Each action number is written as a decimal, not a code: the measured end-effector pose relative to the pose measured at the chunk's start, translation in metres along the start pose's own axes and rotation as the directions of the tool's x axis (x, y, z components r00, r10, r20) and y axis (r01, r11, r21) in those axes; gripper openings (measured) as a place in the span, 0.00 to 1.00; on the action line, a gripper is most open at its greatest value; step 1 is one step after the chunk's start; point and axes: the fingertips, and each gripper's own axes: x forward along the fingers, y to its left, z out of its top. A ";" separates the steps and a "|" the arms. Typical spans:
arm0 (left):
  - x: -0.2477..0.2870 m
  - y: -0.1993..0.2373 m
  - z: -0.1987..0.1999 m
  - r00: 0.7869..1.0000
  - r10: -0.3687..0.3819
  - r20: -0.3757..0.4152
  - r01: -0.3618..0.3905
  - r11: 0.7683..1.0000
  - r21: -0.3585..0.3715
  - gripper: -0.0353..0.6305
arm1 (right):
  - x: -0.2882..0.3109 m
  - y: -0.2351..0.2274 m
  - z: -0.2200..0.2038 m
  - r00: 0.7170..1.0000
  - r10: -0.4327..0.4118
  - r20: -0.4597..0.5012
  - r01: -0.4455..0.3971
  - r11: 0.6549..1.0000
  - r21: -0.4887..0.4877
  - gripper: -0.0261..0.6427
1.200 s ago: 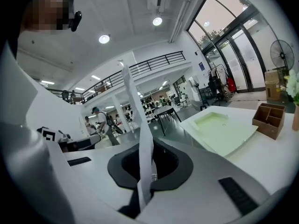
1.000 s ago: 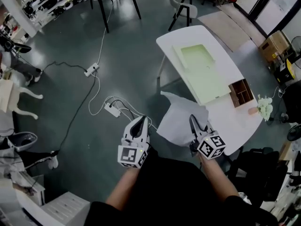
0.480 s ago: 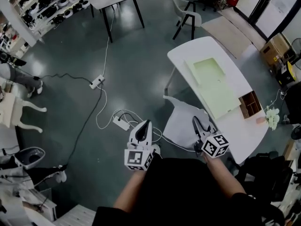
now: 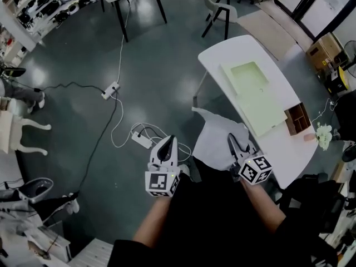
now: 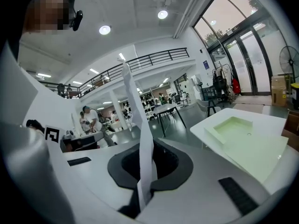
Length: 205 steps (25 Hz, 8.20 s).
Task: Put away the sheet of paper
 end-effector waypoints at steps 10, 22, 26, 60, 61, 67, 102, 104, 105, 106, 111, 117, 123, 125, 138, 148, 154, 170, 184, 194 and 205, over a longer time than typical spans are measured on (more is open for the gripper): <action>0.056 -0.021 -0.004 0.996 -0.073 -0.043 0.073 0.997 -0.003 0.06 | 0.016 -0.054 0.007 0.999 -0.044 0.019 0.043 0.996 0.084 0.04; 0.202 -0.059 0.006 0.966 -0.221 -0.132 0.229 0.972 0.054 0.06 | 0.033 -0.190 0.032 0.972 -0.224 0.076 0.200 0.949 0.246 0.04; 0.252 -0.079 0.008 0.949 -0.273 -0.159 0.288 0.955 0.076 0.06 | 0.028 -0.237 0.045 0.949 -0.300 0.100 0.260 0.920 0.293 0.04; 0.443 -0.204 -0.024 0.851 -0.428 -0.305 0.482 0.866 0.131 0.06 | 0.016 -0.449 0.010 0.865 -0.501 0.027 0.392 0.707 0.588 0.04; 0.447 -0.207 -0.025 0.844 -0.437 -0.311 0.494 0.860 0.131 0.06 | 0.018 -0.452 0.009 0.863 -0.505 0.024 0.395 0.702 0.592 0.04; 0.467 -0.224 -0.028 0.804 -0.487 -0.342 0.552 0.824 0.124 0.06 | 0.029 -0.472 -0.003 0.845 -0.535 -0.009 0.424 0.659 0.622 0.04; 0.608 -0.215 -0.052 0.631 -0.600 -0.492 0.710 0.702 0.054 0.06 | 0.092 -0.529 -0.087 0.778 -0.574 -0.255 0.539 0.400 0.742 0.04; 0.610 -0.213 -0.054 0.622 -0.606 -0.496 0.717 0.695 0.049 0.06 | 0.094 -0.525 -0.094 0.773 -0.570 -0.277 0.551 0.388 0.738 0.04; 0.611 -0.213 -0.054 0.618 -0.608 -0.498 0.721 0.692 0.050 0.06 | 0.094 -0.523 -0.096 0.769 -0.572 -0.284 0.555 0.380 0.740 0.04; 0.612 -0.212 -0.054 0.616 -0.609 -0.500 0.723 0.689 0.051 0.06 | 0.094 -0.523 -0.097 0.766 -0.576 -0.286 0.557 0.371 0.743 0.04; 0.610 -0.208 -0.057 0.604 -0.624 -0.496 0.734 0.678 0.041 0.06 | 0.095 -0.526 -0.099 0.756 -0.589 -0.287 0.560 0.353 0.750 0.04; 0.616 -0.200 -0.055 0.601 -0.616 -0.508 0.730 0.682 0.037 0.06 | 0.105 -0.534 -0.094 0.755 -0.595 -0.277 0.550 0.343 0.762 0.04; 0.627 -0.190 -0.047 0.604 -0.617 -0.505 0.728 0.684 0.036 0.06 | 0.120 -0.535 -0.088 0.750 -0.597 -0.285 0.557 0.337 0.759 0.04; 0.631 -0.185 -0.046 0.604 -0.619 -0.502 0.728 0.684 0.033 0.06 | 0.126 -0.535 -0.087 0.747 -0.599 -0.288 0.559 0.332 0.760 0.04; 0.650 -0.167 -0.051 0.564 -0.649 -0.510 0.754 0.657 -0.002 0.06 | 0.162 -0.540 -0.082 0.730 -0.609 -0.311 0.568 0.286 0.772 0.04; 0.675 -0.150 -0.049 0.539 -0.672 -0.509 0.773 0.634 -0.018 0.06 | 0.198 -0.544 -0.072 0.731 -0.601 -0.324 0.569 0.275 0.775 0.04; 0.688 -0.149 -0.052 0.528 -0.682 -0.505 0.782 0.623 -0.022 0.06 | 0.212 -0.546 -0.070 0.738 -0.589 -0.329 0.553 0.250 0.795 0.04; 0.714 -0.137 -0.054 0.532 -0.670 -0.517 0.775 0.631 -0.020 0.06 | 0.253 -0.554 -0.056 0.760 -0.557 -0.335 0.558 0.295 0.776 0.04; 0.722 -0.140 -0.058 0.511 -0.675 -0.532 0.794 0.608 -0.008 0.06 | 0.278 -0.562 -0.046 0.782 -0.531 -0.326 0.536 0.306 0.787 0.04; 0.722 -0.148 -0.050 0.520 -0.677 -0.522 0.794 0.607 0.003 0.06 | 0.258 -0.556 -0.039 0.796 -0.538 -0.278 0.524 0.381 0.762 0.28; 0.690 -0.175 -0.041 0.534 -0.682 -0.500 0.799 0.600 0.035 0.06 | 0.212 -0.548 -0.041 0.779 -0.578 -0.242 0.514 0.369 0.775 0.36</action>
